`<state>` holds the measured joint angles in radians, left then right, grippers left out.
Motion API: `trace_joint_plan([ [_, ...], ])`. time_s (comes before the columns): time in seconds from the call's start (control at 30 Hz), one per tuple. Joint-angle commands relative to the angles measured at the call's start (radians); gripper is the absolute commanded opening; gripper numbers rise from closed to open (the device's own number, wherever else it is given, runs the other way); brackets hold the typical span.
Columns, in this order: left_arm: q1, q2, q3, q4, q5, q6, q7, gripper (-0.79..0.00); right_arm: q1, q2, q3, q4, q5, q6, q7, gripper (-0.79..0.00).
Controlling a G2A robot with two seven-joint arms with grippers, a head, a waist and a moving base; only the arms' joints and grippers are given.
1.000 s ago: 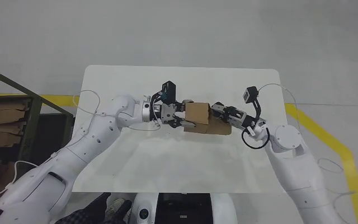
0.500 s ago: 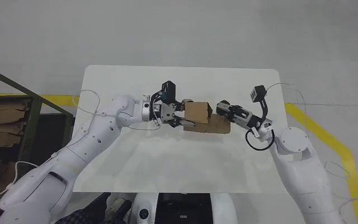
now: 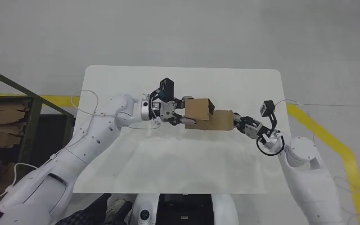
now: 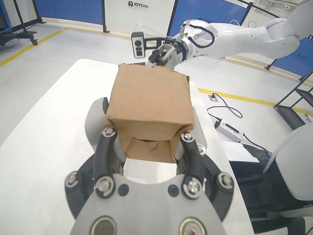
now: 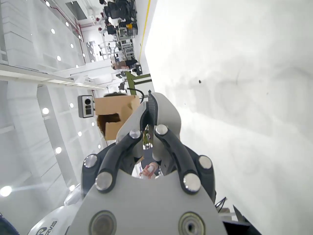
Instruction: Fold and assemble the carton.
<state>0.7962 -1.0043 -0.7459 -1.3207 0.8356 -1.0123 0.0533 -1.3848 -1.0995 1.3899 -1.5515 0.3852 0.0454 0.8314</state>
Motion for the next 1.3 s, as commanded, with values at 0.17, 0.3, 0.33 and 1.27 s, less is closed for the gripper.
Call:
trace_joint_plan([
  [0.17,-0.005,-0.005,0.012,0.007,-0.020,0.000,-0.012,-0.268,0.039,-0.010,-0.054,0.031,0.069,-0.031,0.052,-0.785],
  [0.3,-0.010,-0.007,0.020,0.015,-0.017,0.000,-0.026,-0.271,0.048,-0.009,-0.055,0.026,0.077,-0.035,0.068,-0.785],
  [0.33,-0.012,-0.008,0.022,0.016,-0.015,0.000,-0.030,-0.271,0.049,-0.009,-0.058,0.021,0.076,-0.035,0.073,-0.785],
  [1.27,-0.015,-0.037,0.016,0.047,0.096,0.005,-0.087,-0.271,0.020,0.005,-0.052,-0.099,-0.002,-0.052,0.063,-0.720],
])
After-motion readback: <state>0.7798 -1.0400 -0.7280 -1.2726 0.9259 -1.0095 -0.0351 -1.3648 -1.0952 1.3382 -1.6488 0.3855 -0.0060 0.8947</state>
